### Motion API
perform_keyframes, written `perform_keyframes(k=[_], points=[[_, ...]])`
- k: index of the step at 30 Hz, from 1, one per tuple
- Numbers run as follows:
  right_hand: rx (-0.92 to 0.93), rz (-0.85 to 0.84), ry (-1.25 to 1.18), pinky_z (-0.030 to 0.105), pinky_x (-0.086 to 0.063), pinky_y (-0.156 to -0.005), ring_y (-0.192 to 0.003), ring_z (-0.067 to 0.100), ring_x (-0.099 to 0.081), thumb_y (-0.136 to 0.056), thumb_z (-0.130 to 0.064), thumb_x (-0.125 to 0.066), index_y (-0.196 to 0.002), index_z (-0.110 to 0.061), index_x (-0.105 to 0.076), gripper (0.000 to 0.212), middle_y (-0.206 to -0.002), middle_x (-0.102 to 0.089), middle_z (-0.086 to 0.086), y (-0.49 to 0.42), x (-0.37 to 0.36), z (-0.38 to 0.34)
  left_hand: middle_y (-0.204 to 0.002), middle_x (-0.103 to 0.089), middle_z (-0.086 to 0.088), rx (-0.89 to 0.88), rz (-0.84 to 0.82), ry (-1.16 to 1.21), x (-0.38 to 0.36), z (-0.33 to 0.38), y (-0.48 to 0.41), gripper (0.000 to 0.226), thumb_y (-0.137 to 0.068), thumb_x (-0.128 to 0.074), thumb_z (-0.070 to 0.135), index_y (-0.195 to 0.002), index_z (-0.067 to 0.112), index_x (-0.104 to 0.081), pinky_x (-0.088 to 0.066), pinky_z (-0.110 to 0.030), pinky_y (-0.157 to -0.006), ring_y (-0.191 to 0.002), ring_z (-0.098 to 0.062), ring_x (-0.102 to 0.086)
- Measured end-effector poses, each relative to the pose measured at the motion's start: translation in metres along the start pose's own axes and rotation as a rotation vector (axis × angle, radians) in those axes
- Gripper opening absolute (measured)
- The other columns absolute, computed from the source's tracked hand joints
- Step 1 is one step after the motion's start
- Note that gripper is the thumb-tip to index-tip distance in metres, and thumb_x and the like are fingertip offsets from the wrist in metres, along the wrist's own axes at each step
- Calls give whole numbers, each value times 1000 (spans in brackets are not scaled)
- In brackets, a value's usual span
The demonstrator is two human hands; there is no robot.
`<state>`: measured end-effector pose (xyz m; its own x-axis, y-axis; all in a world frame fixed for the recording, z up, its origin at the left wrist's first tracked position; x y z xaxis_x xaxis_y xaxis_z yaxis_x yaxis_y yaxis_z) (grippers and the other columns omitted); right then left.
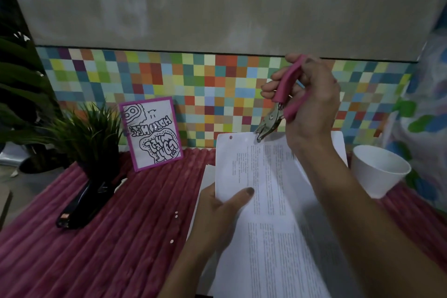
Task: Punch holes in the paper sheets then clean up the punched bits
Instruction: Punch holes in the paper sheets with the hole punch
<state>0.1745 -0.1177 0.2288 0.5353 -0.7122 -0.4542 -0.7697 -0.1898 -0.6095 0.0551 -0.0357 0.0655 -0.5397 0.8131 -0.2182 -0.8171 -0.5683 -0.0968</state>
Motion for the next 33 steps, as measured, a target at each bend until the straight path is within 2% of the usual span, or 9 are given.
perform_keyframes(k=[4,10,14,17,27,33], points=[[22,-13,-2,38,-56,-62,-60,32,-64,-90,-21,-47,-98,0,-62,26,-71,-63,16,-3,-1,4,-99,-77,-3,20,-6,36,1,-4,-2,23,-87,-65,0,-107,9,-70,-61,-32,-69,-88,-22,-74],[-7,-9,68,33,-54,-56,-54,26,-61,-87,-21,-46,-97,1,-64,29,-68,-62,13,-6,-1,10,-98,-77,-4,14,-30,62,3,-5,-3,23,-87,-64,-1,-107,7,-70,-60,-29,-67,-88,-23,-74],[-103,-17,117,32,-51,-51,-50,25,-57,-87,-17,-47,-85,-4,-66,23,-65,-59,14,-16,-5,16,-96,-77,1,0,-8,51,6,-6,-4,23,-86,-65,-1,-103,13,-71,-59,-26,-66,-87,-19,-75],[-187,-35,167,34,-49,-51,-48,25,-55,-89,-15,-48,-80,-4,-66,23,-63,-59,15,-24,-8,25,-100,-77,-1,-5,-3,51,8,-8,-5,23,-87,-64,-1,-104,14,-71,-60,-31,-71,-90,-21,-74],[-350,9,235,30,-42,-48,-44,24,-49,-84,-19,-53,-76,-3,-63,21,-59,-58,13,-29,-1,54,-92,-77,7,1,-15,40,10,-9,-3,22,-89,-62,-2,-98,16,-70,-57,-20,-62,-83,-13,-74],[-372,22,258,28,-42,-45,-42,24,-49,-86,-21,-52,-83,1,-63,25,-56,-57,13,-29,0,60,-101,-76,0,23,-21,82,9,-14,-6,24,-89,-60,-5,-104,11,-70,-59,-27,-70,-91,-20,-74]])
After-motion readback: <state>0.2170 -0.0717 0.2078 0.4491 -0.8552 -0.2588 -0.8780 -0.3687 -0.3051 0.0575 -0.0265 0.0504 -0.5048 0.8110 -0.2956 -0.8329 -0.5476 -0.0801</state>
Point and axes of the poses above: each hand's wrist, its own y-axis away from the middle knuckle, its own x-axis out of the back of the hand, z = x × y, the point moved 5 cm from there along -y, towards the middle knuckle
